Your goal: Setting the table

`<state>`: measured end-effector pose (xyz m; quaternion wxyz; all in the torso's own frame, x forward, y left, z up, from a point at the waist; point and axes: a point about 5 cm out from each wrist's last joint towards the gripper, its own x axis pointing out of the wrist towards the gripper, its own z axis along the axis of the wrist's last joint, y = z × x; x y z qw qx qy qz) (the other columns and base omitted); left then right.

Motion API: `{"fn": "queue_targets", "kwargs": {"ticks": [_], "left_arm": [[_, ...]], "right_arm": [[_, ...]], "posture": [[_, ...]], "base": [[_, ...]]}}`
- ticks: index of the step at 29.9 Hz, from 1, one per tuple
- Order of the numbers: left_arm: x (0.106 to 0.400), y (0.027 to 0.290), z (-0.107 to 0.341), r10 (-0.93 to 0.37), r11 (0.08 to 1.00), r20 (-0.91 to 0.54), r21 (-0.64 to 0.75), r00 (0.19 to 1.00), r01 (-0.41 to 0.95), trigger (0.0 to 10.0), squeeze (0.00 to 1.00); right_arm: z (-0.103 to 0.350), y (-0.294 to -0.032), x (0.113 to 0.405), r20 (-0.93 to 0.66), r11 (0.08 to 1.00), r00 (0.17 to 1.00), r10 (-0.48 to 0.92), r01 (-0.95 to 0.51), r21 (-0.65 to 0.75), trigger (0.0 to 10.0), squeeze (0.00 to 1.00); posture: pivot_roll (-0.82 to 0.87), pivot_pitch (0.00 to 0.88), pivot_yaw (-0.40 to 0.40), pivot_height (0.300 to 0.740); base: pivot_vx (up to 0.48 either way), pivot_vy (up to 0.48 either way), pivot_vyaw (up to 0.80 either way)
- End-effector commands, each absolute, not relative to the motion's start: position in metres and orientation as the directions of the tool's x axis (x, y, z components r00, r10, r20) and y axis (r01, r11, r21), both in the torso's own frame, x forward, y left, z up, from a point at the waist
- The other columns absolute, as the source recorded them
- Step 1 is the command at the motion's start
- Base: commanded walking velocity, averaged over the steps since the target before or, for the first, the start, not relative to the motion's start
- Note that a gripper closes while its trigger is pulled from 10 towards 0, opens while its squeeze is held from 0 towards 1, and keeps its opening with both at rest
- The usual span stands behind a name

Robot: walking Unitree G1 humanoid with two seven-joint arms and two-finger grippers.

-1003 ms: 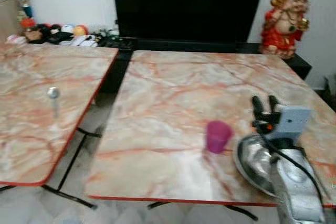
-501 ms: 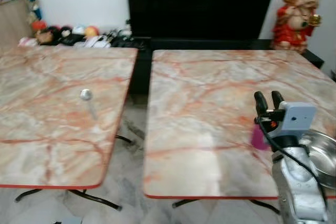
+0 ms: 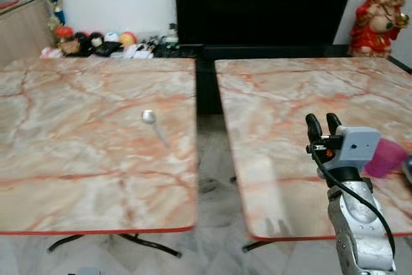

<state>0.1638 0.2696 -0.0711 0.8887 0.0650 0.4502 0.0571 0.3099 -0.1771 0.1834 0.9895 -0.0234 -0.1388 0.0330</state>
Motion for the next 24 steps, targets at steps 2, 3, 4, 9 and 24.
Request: {"fn": "queue_targets", "kwargs": {"ticks": [2,3,4,9,24], "left_arm": [[0.1626,0.2667,-0.0726,0.150,0.987,-0.797,0.158,0.585,-0.038,10.0,0.00],[0.1624,0.2669,-0.0726,0.150,0.987,-0.798,0.159,0.584,-0.038,10.0,0.00],[0.1622,0.2671,-0.0726,0.151,0.987,-0.798,0.159,0.584,-0.038,10.0,0.00],[0.1617,0.2678,-0.0726,0.151,0.986,-0.798,0.159,0.583,-0.038,10.0,0.00],[0.1597,0.2684,-0.0732,0.157,0.986,-0.799,0.162,0.581,-0.043,10.0,0.00]], "right_arm": [[0.1882,-0.1843,0.3093,0.290,0.997,0.955,0.053,-0.037,-0.060,10.0,0.00],[0.1878,-0.1839,0.3093,0.289,0.997,0.956,0.054,-0.039,-0.059,10.0,0.00],[0.1876,-0.1838,0.3093,0.289,0.997,0.956,0.055,-0.040,-0.059,10.0,0.00],[0.1865,-0.1826,0.3093,0.284,0.997,0.957,0.059,-0.043,-0.060,10.0,0.00],[0.1829,-0.1820,0.3090,0.273,0.997,0.960,0.062,-0.048,-0.057,10.0,0.00]], "posture": [[-0.04,0.046,0.021,0.740],[-0.04,0.047,0.022,0.740],[-0.04,0.047,0.022,0.740],[-0.04,0.048,0.022,0.740],[-0.03,0.053,0.022,0.740]], "base": [[0.000,0.480,0.00],[0.000,0.480,0.00],[0.000,0.480,0.00],[0.000,0.480,0.00],[0.000,0.097,0.00]]}}
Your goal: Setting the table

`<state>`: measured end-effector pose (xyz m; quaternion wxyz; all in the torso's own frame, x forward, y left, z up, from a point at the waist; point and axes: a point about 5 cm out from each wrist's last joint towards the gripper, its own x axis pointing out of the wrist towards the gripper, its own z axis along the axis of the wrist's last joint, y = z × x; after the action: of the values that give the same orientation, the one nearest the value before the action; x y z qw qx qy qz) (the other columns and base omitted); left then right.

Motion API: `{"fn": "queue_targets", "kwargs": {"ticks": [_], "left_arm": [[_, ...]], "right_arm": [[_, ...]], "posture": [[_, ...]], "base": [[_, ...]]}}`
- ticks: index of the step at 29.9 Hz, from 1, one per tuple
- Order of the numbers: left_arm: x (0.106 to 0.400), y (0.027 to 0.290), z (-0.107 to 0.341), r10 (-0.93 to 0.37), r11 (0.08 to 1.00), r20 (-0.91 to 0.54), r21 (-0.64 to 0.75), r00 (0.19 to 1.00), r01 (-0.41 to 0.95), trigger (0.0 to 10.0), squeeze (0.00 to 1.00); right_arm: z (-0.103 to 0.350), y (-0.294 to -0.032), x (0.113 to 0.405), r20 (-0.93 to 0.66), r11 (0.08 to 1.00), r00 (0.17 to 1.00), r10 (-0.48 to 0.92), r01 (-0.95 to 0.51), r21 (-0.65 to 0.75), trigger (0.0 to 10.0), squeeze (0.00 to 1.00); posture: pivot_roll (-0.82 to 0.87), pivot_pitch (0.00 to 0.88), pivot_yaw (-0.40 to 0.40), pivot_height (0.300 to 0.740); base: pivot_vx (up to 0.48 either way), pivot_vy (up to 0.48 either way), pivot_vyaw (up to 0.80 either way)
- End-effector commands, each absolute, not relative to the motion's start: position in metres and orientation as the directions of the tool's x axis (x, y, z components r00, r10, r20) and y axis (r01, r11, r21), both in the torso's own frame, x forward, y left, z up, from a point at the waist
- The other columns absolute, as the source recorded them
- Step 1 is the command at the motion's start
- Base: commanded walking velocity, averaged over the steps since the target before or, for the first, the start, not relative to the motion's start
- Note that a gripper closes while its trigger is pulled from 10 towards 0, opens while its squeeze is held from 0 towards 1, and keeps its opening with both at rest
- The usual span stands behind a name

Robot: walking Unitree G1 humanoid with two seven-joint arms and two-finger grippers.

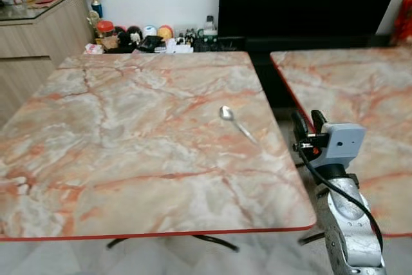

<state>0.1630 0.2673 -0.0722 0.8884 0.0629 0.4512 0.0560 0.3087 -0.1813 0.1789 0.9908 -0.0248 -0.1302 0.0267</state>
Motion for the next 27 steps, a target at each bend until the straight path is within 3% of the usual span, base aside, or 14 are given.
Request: {"fn": "queue_targets", "kwargs": {"ticks": [1,27], "left_arm": [[0.1597,0.2680,-0.0732,0.152,0.987,-0.796,0.154,0.586,-0.048,10.0,0.00],[0.1590,0.2700,-0.0730,0.154,0.986,-0.801,0.162,0.578,-0.038,10.0,0.00]], "right_arm": [[0.1828,-0.1821,0.3089,0.272,0.997,0.960,0.062,-0.048,-0.056,10.0,0.00],[0.1827,-0.1801,0.3071,0.274,0.995,0.958,0.085,-0.065,-0.079,10.0,0.00]], "posture": [[-0.03,0.052,0.022,0.740],[-0.03,0.059,0.028,0.740]], "base": [[0.000,0.000,0.00],[0.009,0.000,0.00]]}}
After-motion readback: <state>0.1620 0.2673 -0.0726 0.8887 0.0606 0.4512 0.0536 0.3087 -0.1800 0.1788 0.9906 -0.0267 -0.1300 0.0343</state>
